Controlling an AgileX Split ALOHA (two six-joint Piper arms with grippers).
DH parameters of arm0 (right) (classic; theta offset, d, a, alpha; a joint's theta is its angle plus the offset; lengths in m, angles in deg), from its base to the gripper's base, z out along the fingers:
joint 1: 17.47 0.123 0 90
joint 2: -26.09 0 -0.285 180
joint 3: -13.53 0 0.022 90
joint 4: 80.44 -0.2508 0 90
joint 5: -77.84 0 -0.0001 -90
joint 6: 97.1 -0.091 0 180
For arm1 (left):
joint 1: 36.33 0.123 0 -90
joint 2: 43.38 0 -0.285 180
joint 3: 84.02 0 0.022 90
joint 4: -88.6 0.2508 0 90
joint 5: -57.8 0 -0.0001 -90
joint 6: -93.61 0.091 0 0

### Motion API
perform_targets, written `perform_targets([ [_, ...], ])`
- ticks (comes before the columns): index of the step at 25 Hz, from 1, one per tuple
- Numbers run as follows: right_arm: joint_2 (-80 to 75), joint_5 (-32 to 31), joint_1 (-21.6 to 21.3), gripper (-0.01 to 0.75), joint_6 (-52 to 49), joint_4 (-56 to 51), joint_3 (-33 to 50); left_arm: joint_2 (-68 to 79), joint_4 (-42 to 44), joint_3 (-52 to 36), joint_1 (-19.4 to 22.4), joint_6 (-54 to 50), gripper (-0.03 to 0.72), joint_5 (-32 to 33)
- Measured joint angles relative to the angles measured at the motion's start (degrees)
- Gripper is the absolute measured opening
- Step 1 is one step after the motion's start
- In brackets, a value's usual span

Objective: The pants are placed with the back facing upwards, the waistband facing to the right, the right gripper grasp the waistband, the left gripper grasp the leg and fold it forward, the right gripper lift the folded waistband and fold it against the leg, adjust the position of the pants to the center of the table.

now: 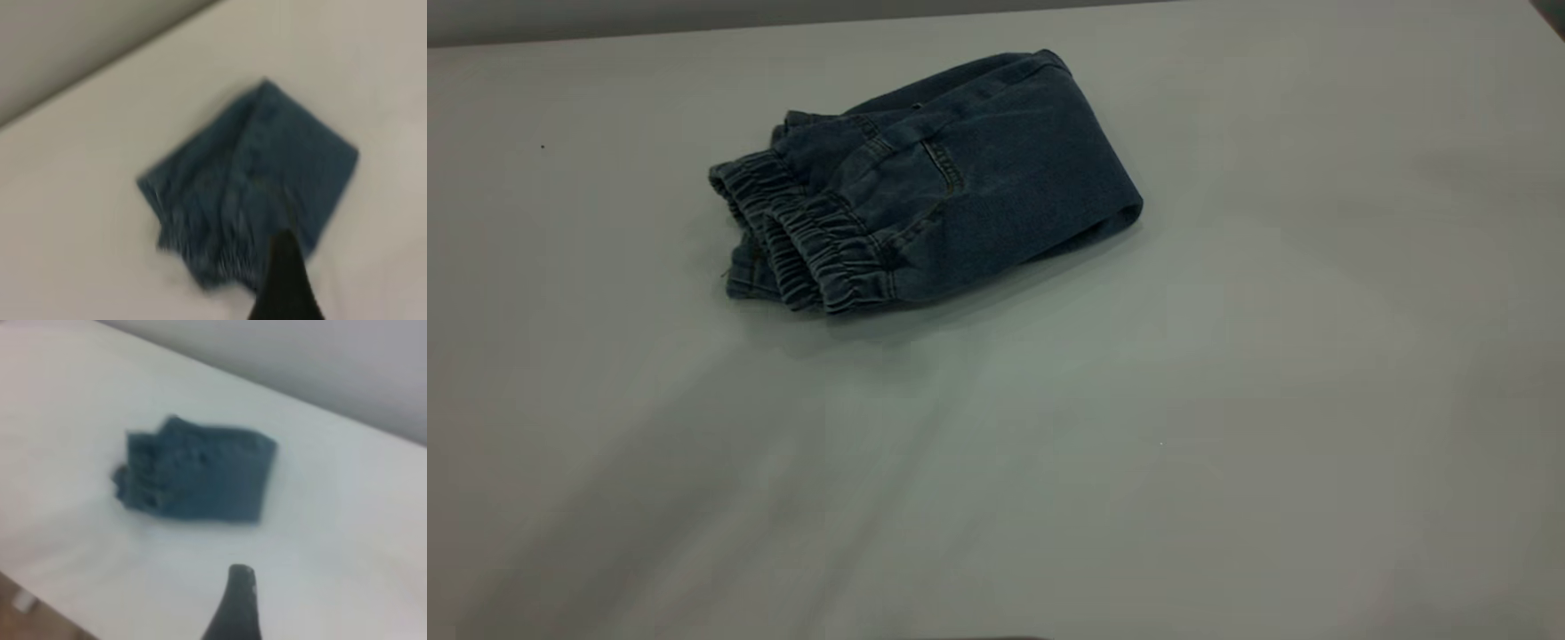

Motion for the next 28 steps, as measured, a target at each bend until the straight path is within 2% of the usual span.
perform_targets([
  [6, 13.7, -0.8, 0.0, 0.594, -5.3, 6.4, 14.2, -20.0, -0.1, -20.1, 0.0, 0.0, 0.471, 0.0],
  [12, 26.9, -0.7, 0.0, 0.594, -7.9, 8.4, 25.8, -39.8, -0.1, -37.2, 0.0, 0.0, 0.471, 0.0],
  [20, 35.3, -0.2, 0.0, 0.594, -8.4, 12.5, 36.1, -58.3, -0.1, -54.3, 0.0, 1.1, 0.471, 0.0],
  [28, 35.8, 3.6, 0.0, 0.594, -8.6, 12.7, 42.1, -64.5, -0.1, -67.5, 0.0, 2.7, 0.471, -0.3],
])
